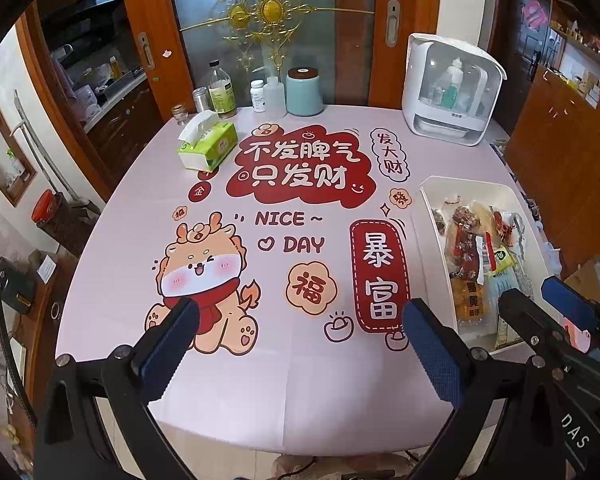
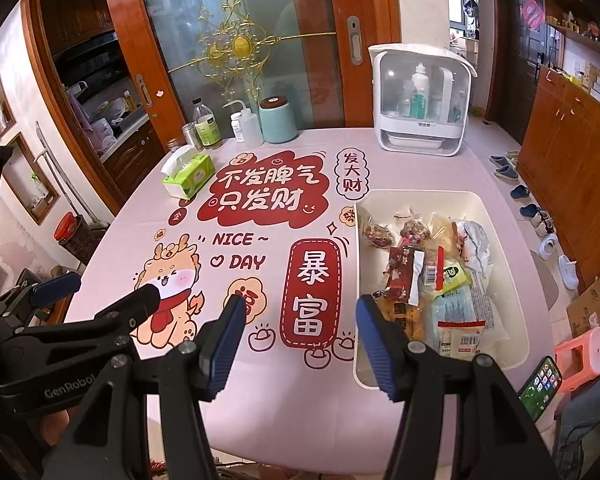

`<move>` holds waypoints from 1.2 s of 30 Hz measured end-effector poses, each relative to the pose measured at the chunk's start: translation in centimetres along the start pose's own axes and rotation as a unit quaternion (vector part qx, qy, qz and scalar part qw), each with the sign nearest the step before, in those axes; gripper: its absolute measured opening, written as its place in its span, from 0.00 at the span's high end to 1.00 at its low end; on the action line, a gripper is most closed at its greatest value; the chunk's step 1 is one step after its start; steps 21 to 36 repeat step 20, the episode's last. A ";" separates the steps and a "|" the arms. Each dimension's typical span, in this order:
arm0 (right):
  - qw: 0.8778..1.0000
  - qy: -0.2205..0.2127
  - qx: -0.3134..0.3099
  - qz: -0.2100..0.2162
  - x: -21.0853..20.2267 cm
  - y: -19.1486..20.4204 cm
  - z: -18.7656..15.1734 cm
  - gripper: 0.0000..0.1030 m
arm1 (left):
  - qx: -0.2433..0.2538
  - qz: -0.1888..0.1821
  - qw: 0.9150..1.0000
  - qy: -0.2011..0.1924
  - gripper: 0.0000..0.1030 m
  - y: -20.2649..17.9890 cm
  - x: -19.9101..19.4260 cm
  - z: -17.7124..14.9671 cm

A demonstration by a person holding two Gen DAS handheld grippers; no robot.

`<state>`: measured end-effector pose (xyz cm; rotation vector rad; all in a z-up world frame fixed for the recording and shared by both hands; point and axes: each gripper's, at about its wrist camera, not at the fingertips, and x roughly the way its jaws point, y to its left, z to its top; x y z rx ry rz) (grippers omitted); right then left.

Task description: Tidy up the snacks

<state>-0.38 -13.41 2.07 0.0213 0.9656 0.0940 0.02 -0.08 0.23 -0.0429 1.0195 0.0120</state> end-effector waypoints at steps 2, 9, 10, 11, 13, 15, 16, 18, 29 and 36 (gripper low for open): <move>1.000 0.001 -0.002 0.004 0.0 -0.2 -0.2 0.44 | -0.003 0.003 1.000 0.001 0.02 -0.1 -0.1 -0.3; 1.000 0.001 -0.006 0.018 0.2 -1.3 -0.1 0.44 | -0.014 0.019 1.000 0.001 0.02 -1.2 -0.1 -0.4; 1.000 0.000 -0.007 0.020 0.2 -1.4 -0.1 0.44 | -0.015 0.021 1.000 0.000 0.02 -1.2 -0.2 -0.5; 1.000 -0.001 -0.007 0.023 0.3 -1.5 0.0 0.44 | -0.015 0.024 1.000 -0.002 0.02 -1.3 -0.3 -0.7; 0.999 0.000 -0.009 0.030 0.5 -1.5 0.1 0.44 | -0.018 0.031 0.999 -0.003 0.02 -1.3 -0.3 -0.5; 0.999 0.002 -0.013 0.037 0.8 -1.2 0.2 0.44 | -0.026 0.034 0.999 -0.001 0.02 -1.0 -0.3 -0.6; 0.999 0.003 -0.016 0.040 0.8 -1.0 0.3 0.44 | -0.031 0.033 0.999 0.001 0.02 -0.7 -0.3 -0.7; 0.999 0.002 -0.023 0.044 0.9 -0.5 0.4 0.44 | -0.039 0.035 0.999 0.001 0.02 -0.3 -0.3 -0.8; 0.998 0.001 -0.029 0.048 0.9 0.1 0.5 0.44 | -0.046 0.038 0.998 0.000 0.02 0.2 -0.4 -1.0; 0.998 0.001 -0.029 0.048 0.9 0.1 0.5 0.44 | -0.046 0.038 0.998 0.000 0.02 0.2 -0.4 -1.0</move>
